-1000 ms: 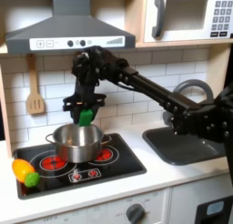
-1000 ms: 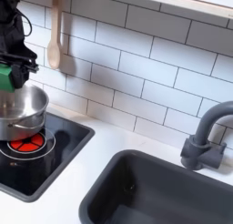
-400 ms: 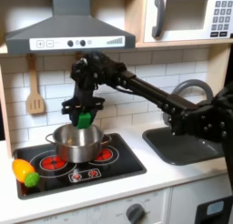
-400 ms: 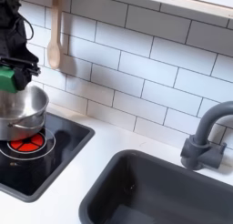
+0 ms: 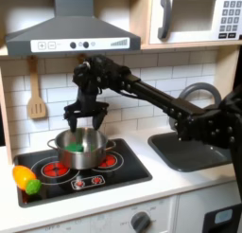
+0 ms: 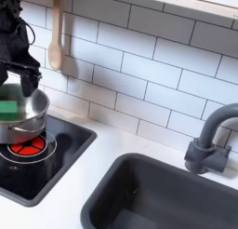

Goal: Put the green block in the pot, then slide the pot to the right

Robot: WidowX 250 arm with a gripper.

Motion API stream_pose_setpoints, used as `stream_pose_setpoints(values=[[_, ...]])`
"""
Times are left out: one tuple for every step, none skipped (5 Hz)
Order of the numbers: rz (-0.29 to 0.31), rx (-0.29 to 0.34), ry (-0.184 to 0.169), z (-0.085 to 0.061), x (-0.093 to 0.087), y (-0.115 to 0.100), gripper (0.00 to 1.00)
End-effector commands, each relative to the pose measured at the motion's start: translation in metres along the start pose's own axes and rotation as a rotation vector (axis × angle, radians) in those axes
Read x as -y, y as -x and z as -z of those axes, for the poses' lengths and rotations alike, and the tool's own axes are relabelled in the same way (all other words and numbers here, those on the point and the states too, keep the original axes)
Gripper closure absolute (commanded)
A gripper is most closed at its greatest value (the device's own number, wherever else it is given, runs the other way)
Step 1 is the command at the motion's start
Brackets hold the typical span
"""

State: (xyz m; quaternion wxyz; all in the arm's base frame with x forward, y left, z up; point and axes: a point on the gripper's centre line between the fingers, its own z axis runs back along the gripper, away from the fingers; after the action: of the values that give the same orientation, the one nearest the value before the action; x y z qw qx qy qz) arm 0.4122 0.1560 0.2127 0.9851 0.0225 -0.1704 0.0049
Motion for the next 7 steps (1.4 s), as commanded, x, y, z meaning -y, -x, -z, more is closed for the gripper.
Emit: stream_pose_setpoints(values=[[0.024,-0.046,-0.005,0.009,-0.002,0.006,0.00],[0.035,-0.077,-0.005,0.018,-0.001,0.011,0.00],[0.045,-0.103,-0.001,0.022,0.000,0.018,0.00],[0.055,-0.127,0.013,0.028,0.003,0.025,0.00],[0.066,-0.155,0.033,0.034,0.008,0.034,0.00],[0.083,-0.180,0.047,0.038,0.013,0.043,0.00],[0.091,-0.177,0.054,0.031,0.019,0.048,0.00]])
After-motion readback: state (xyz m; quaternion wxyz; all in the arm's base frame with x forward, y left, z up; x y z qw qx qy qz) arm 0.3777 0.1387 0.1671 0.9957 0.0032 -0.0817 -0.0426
